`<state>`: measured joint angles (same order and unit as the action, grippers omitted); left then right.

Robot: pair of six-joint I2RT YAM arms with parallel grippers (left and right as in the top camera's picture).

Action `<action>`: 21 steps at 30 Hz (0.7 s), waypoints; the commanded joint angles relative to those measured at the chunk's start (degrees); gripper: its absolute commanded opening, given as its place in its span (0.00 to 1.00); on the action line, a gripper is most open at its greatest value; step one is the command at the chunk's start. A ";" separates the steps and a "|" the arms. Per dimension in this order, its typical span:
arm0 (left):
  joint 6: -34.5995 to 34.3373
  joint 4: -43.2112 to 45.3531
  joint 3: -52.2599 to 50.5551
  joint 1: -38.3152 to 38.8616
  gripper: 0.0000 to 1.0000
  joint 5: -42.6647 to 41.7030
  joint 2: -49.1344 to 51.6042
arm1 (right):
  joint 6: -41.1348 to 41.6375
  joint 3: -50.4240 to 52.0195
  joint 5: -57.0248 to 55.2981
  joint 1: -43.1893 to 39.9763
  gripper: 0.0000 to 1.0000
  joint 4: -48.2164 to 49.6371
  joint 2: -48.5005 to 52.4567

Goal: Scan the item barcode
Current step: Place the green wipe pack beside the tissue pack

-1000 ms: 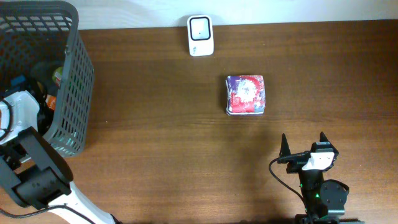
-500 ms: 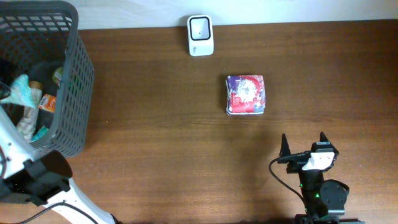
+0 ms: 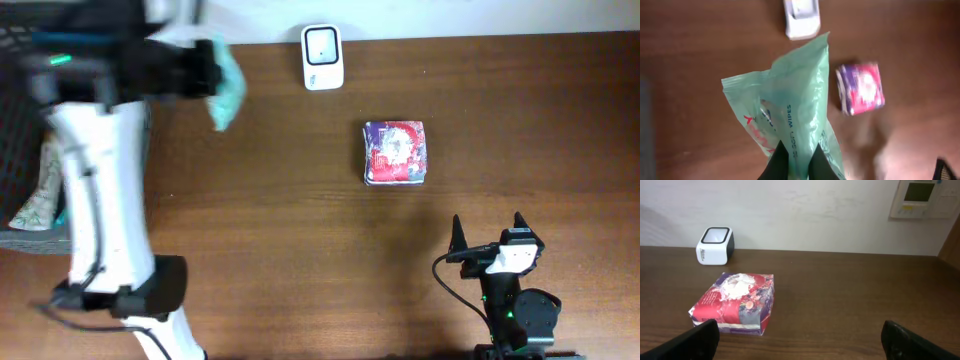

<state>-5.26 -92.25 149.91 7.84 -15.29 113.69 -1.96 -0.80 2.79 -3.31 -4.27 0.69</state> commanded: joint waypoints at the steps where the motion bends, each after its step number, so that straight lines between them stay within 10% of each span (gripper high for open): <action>1: 1.25 8.11 -13.92 9.03 0.00 4.22 0.74 | 0.07 0.48 -0.26 0.35 0.99 -0.07 -0.33; 10: -4.55 60.94 -55.78 23.19 0.12 9.38 1.33 | 0.07 0.48 -0.26 0.35 0.99 -0.09 -0.33; 21: -4.55 58.29 -55.63 23.96 0.41 14.64 5.46 | 0.07 0.48 -0.26 0.35 0.99 -0.07 -0.33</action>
<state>-9.89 -31.88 93.19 31.77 -0.95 119.59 -1.96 -0.80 2.79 -3.31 -4.27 0.69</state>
